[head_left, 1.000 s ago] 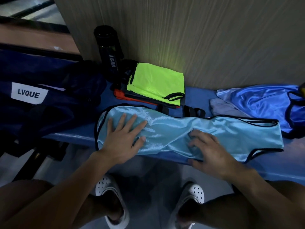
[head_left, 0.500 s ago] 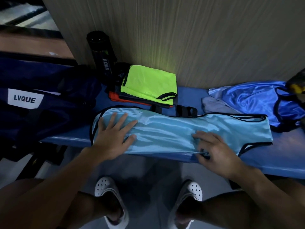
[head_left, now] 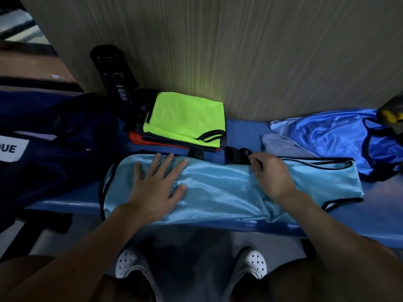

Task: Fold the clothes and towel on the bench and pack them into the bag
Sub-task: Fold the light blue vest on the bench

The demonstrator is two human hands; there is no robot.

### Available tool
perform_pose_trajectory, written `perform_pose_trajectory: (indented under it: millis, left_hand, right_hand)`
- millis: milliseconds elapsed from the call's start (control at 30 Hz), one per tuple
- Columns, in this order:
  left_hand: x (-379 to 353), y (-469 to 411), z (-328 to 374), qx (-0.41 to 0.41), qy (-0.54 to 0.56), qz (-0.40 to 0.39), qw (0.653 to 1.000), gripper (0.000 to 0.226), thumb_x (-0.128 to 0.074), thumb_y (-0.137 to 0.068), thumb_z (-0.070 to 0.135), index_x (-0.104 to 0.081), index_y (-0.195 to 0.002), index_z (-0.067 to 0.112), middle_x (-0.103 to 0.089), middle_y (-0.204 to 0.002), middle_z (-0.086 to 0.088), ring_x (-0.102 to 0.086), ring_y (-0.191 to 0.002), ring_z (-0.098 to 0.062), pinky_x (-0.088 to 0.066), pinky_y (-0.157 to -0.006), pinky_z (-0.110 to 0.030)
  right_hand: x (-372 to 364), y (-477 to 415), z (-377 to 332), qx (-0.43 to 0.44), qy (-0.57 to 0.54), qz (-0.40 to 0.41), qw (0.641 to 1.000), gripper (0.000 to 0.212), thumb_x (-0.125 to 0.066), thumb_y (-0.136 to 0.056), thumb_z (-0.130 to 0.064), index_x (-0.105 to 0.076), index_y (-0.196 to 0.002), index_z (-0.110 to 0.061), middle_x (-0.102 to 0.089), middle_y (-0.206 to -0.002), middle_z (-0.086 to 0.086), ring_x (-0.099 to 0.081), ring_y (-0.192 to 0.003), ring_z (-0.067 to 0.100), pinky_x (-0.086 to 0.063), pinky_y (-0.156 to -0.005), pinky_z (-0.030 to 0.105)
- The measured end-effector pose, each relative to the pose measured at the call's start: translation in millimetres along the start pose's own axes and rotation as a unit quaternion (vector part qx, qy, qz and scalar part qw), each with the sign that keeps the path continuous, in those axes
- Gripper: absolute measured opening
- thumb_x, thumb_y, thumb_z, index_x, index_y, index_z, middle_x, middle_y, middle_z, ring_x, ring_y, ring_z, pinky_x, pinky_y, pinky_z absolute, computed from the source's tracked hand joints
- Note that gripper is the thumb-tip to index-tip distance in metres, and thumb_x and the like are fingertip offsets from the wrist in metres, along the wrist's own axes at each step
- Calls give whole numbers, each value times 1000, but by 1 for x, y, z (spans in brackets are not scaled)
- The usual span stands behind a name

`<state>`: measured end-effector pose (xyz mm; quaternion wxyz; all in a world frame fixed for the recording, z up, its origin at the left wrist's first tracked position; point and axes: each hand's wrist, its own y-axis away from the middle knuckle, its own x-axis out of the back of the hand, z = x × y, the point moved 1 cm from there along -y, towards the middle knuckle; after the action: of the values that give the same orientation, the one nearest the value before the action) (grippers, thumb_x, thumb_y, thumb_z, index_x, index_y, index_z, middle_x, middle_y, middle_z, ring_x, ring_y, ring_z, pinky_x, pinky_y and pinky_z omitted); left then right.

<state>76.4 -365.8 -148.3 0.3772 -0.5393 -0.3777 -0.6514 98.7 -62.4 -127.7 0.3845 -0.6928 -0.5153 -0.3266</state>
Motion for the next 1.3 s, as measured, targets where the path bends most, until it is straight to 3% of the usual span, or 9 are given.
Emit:
perform_pose_trajectory:
  millis: [233, 400, 667, 767, 900, 1000, 1167, 1233, 1300]
  left_hand:
    - [-2, 1, -2, -7, -7, 13, 1000, 69, -7, -86, 70, 21, -147, 53, 10, -166, 10, 22, -150, -19, 8, -116, -66]
    - [0, 2, -2, -10, -11, 11, 1000, 66, -4, -86, 71, 32, -140, 56, 14, -165, 10, 24, -149, -19, 9, -116, -65]
    - [1, 6, -10, -20, -18, 5, 1000, 67, -5, -85, 74, 25, -143, 57, 17, -164, 11, 28, -148, -20, 11, -115, -65]
    - [3, 7, -12, -11, -16, 0, 1000, 69, -3, -83, 75, 23, -144, 55, 17, -165, 11, 28, -148, -20, 10, -115, -65]
    - [7, 8, -3, 21, 36, 26, 999, 73, 0, -85, 71, 7, -153, 47, 10, -166, 10, 23, -150, -16, 11, -117, -63]
    - [4, 8, 8, 16, 20, 33, 999, 71, 0, -87, 68, 1, -154, 46, 6, -166, 9, 17, -152, -19, 9, -117, -64]
    - [-5, 7, -1, -9, -30, -5, 1000, 70, -2, -84, 75, 12, -149, 55, 14, -165, 10, 20, -151, -26, 6, -114, -68]
    - [-2, 6, -3, -5, -32, -24, 999, 73, 0, -80, 75, 13, -149, 55, 15, -165, 11, 21, -151, -25, 6, -114, -68]
    - [6, 4, 2, 4, -18, -24, 1000, 77, -3, -79, 72, 5, -152, 50, 9, -166, 8, 16, -152, -25, 3, -115, -67]
  right_hand:
    - [7, -19, 9, -8, 49, -126, 991, 31, -81, -77, -39, -74, -101, -20, -63, -102, 4, -58, -99, 22, -48, -89, 42]
    - [2, -18, 8, -12, 53, -60, 997, 8, -71, -86, -29, -70, -90, -22, -64, -97, 2, -59, -97, 26, -48, -87, 46]
    - [2, -26, 16, -77, -53, 59, 994, 18, -66, -92, -22, -65, -84, -7, -68, -78, 11, -61, -77, 30, -43, -68, 35]
    - [1, -20, 11, -63, -48, 55, 995, 20, -66, -91, -24, -69, -102, -7, -70, -96, 11, -61, -94, 31, -48, -82, 38]
    - [13, 1, 2, -10, 74, 84, 994, 35, -67, -90, -30, -62, -122, -14, -62, -119, 6, -48, -114, 30, -35, -93, 44]
    - [20, 31, 0, 22, 109, 62, 992, 43, -52, -96, -36, -51, -133, -13, -53, -127, 9, -45, -118, 31, -35, -96, 49]
    - [7, 64, 28, 69, 253, -147, 954, 76, 6, -96, -62, -25, -154, -24, -27, -160, 2, -26, -147, 22, -19, -115, 53]
    - [9, 66, 31, 67, 247, -154, 954, 77, 12, -92, -64, -13, -156, -29, -13, -164, -5, -11, -151, 16, -6, -119, 48]
    - [14, 66, 28, 58, 211, -134, 967, 74, 0, -92, -61, -19, -155, -29, -19, -162, -6, -14, -150, 12, -7, -119, 46]
